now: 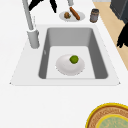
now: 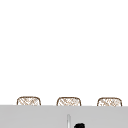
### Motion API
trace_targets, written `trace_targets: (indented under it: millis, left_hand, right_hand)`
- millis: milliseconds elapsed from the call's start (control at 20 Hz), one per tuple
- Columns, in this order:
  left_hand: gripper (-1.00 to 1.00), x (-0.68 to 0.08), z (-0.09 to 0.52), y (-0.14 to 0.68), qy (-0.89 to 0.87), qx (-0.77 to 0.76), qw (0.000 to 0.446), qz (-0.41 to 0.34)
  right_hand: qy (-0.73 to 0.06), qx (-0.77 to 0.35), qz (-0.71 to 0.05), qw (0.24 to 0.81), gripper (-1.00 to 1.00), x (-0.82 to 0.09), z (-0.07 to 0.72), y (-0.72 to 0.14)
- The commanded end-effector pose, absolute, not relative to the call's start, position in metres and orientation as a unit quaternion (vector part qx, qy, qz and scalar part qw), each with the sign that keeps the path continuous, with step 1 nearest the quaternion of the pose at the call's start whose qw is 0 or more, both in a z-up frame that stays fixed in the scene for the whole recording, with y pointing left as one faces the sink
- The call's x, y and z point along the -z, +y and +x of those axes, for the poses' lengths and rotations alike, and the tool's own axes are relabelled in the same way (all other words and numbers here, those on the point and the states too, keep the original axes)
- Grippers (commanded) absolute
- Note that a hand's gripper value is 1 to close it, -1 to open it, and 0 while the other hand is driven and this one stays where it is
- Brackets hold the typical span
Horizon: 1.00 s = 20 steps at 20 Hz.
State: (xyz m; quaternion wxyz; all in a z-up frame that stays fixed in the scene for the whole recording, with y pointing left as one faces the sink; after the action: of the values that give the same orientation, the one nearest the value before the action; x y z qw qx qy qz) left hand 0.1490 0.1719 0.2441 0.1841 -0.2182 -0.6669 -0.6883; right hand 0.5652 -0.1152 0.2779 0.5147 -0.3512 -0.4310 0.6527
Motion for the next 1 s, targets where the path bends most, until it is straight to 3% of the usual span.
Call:
trace_targets:
  millis: [0, 200, 950]
  left_hand:
    - [0.0, -0.244, 0.149, 0.172, -0.667, 0.688, 0.184, -0.218]
    - [0.0, -0.244, 0.149, 0.172, -0.667, 0.688, 0.184, -0.218]
    - [0.0, -0.244, 0.149, 0.172, -0.667, 0.688, 0.184, -0.218]
  right_hand:
    - [-0.42, -0.669, -0.339, 0.511, -1.0, -0.266, 0.572, -0.115]
    - [-0.411, -0.666, -0.353, 0.513, -1.0, -0.252, 0.574, -0.116]
    - [-0.282, -0.719, -0.233, 0.591, -1.0, -0.219, 0.642, -0.115]
